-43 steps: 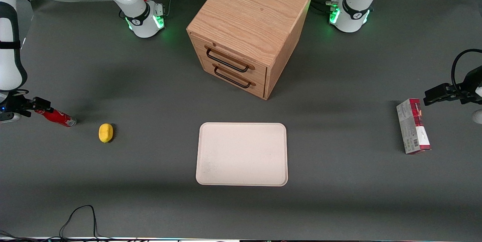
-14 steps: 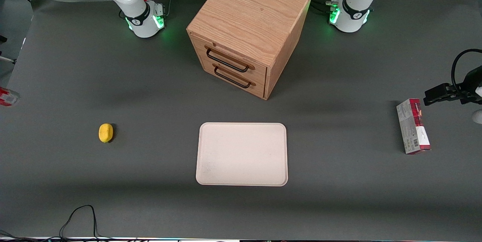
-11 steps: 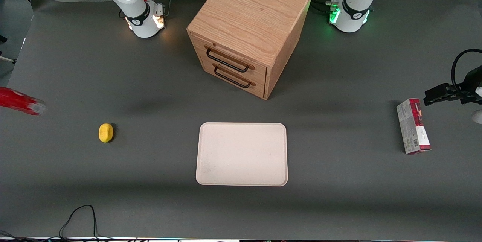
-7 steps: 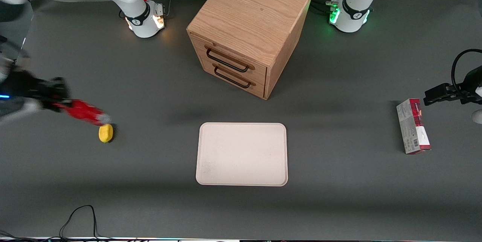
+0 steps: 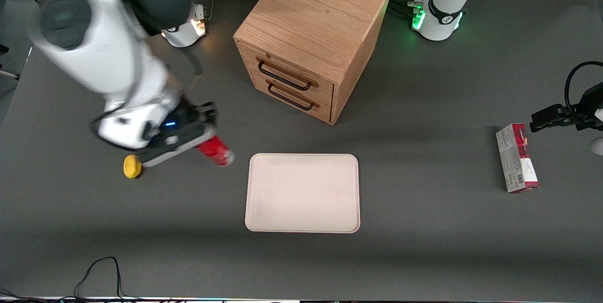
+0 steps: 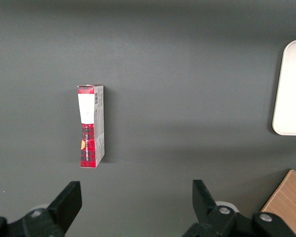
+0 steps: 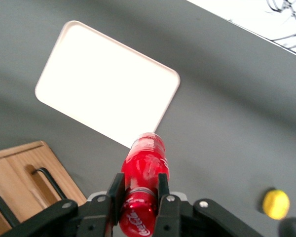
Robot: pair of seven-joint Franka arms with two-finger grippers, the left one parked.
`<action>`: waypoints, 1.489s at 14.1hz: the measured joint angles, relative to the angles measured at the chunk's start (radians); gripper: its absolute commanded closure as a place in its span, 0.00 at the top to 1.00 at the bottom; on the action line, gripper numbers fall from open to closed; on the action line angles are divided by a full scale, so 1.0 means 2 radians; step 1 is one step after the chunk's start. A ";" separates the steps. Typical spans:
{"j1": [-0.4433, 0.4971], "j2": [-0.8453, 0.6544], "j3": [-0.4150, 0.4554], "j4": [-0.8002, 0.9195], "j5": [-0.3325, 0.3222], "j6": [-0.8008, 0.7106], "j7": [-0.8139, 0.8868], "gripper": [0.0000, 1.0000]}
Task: Place coke bottle on tray
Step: 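Carry the bottle over the cream tray and lower it onto the tray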
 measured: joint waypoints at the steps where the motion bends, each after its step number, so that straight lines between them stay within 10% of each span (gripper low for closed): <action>1: 0.014 0.007 0.000 0.002 -0.002 0.007 0.008 0.03; 17: -0.008 0.201 -0.003 0.003 -0.004 0.203 0.009 0.06; 18: -0.008 0.206 -0.003 0.003 -0.004 0.206 0.009 0.31; 19: -0.008 0.206 -0.003 0.004 -0.004 0.207 0.009 0.78; 20: -0.008 0.207 -0.003 0.004 -0.004 0.207 0.009 1.00; 21: -0.008 0.207 -0.003 0.004 -0.004 0.207 0.009 1.00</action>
